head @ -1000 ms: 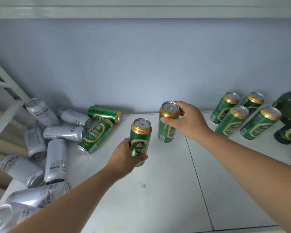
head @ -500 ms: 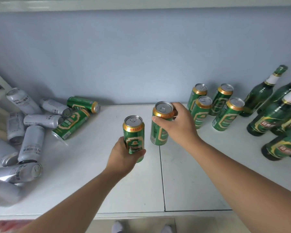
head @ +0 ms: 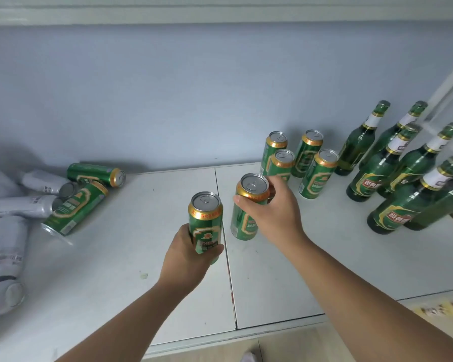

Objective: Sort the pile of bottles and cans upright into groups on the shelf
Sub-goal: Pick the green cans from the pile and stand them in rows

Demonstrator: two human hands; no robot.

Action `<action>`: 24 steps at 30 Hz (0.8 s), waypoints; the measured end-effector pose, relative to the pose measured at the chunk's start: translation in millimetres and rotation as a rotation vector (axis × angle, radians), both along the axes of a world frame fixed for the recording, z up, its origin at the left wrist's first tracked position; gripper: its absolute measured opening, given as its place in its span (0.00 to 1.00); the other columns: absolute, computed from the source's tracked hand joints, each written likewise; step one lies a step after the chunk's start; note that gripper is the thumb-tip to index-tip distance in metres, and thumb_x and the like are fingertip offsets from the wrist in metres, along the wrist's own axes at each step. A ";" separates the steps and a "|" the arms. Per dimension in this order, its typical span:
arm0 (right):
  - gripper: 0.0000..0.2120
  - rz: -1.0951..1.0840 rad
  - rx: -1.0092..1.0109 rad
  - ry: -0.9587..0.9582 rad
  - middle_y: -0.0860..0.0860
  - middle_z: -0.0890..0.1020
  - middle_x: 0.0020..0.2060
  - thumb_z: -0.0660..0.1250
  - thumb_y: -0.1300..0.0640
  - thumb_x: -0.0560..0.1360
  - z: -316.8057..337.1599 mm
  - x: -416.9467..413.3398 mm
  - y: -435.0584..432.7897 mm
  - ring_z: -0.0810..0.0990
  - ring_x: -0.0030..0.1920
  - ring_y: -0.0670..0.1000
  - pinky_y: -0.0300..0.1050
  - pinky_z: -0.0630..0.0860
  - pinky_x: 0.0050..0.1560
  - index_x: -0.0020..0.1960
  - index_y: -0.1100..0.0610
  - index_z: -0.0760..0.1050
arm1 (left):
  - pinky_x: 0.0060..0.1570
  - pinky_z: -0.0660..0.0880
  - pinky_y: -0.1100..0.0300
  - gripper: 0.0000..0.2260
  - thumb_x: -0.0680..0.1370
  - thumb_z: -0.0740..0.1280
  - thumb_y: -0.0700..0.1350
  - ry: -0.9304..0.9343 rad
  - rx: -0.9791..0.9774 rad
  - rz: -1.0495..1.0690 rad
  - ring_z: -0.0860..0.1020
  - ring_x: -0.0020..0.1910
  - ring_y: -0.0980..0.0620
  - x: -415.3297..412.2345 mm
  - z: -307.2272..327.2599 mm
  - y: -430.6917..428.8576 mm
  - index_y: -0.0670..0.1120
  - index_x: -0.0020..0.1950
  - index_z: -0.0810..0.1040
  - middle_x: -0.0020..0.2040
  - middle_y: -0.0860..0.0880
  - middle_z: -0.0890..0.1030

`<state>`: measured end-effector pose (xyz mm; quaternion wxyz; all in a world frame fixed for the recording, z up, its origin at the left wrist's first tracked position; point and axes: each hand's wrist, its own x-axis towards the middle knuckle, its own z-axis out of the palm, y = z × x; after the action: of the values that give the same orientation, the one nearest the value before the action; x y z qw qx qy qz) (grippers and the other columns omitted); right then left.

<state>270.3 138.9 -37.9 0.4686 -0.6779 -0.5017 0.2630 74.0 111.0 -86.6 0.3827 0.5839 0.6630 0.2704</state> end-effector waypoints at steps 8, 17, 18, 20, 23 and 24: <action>0.23 -0.067 0.025 0.011 0.42 0.82 0.46 0.80 0.42 0.63 5.1 41.8 -16.5 0.81 0.47 0.42 0.42 0.80 0.46 0.52 0.47 0.76 | 0.40 0.74 0.62 0.21 0.70 0.78 0.53 -0.010 0.024 -0.052 0.80 0.46 0.59 39.0 -3.4 1.9 0.54 0.58 0.72 0.49 0.57 0.81; 0.26 -0.083 -0.022 0.019 0.41 0.82 0.47 0.79 0.39 0.61 -6.7 139.7 1.8 0.81 0.48 0.42 0.48 0.82 0.50 0.53 0.46 0.74 | 0.40 0.74 0.63 0.22 0.69 0.79 0.51 -0.009 0.033 0.004 0.79 0.46 0.61 137.4 -6.2 22.6 0.53 0.57 0.73 0.49 0.57 0.81; 0.25 -0.088 -0.023 0.022 0.41 0.81 0.46 0.80 0.40 0.61 -8.4 150.8 3.7 0.81 0.48 0.41 0.47 0.81 0.49 0.53 0.46 0.74 | 0.41 0.75 0.61 0.23 0.68 0.80 0.52 -0.004 0.025 0.012 0.79 0.46 0.60 148.8 -9.1 24.2 0.53 0.57 0.73 0.49 0.57 0.81; 0.25 -0.089 -0.033 0.013 0.41 0.81 0.46 0.80 0.41 0.62 -15.0 171.1 8.0 0.80 0.48 0.42 0.46 0.81 0.48 0.53 0.46 0.74 | 0.41 0.75 0.61 0.23 0.68 0.80 0.51 0.003 0.006 0.025 0.79 0.46 0.60 169.7 -16.5 27.4 0.53 0.57 0.73 0.48 0.57 0.81; 0.28 -0.083 -0.077 -0.010 0.41 0.80 0.47 0.79 0.38 0.61 -26.4 196.5 14.0 0.80 0.49 0.44 0.47 0.81 0.48 0.55 0.46 0.73 | 0.41 0.75 0.60 0.23 0.68 0.80 0.50 0.013 -0.016 0.045 0.79 0.46 0.59 195.7 -25.8 31.4 0.52 0.57 0.73 0.48 0.56 0.81; 0.28 -0.083 -0.087 -0.015 0.42 0.80 0.47 0.79 0.38 0.61 -29.5 203.6 16.2 0.80 0.49 0.44 0.46 0.81 0.47 0.55 0.46 0.73 | 0.41 0.75 0.60 0.23 0.67 0.80 0.50 0.014 -0.026 0.054 0.80 0.46 0.57 202.4 -28.7 32.7 0.52 0.57 0.73 0.48 0.56 0.81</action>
<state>473.9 155.1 -67.4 0.4454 -0.7197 -0.4648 0.2600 276.4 143.7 -115.3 0.3782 0.5626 0.6848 0.2676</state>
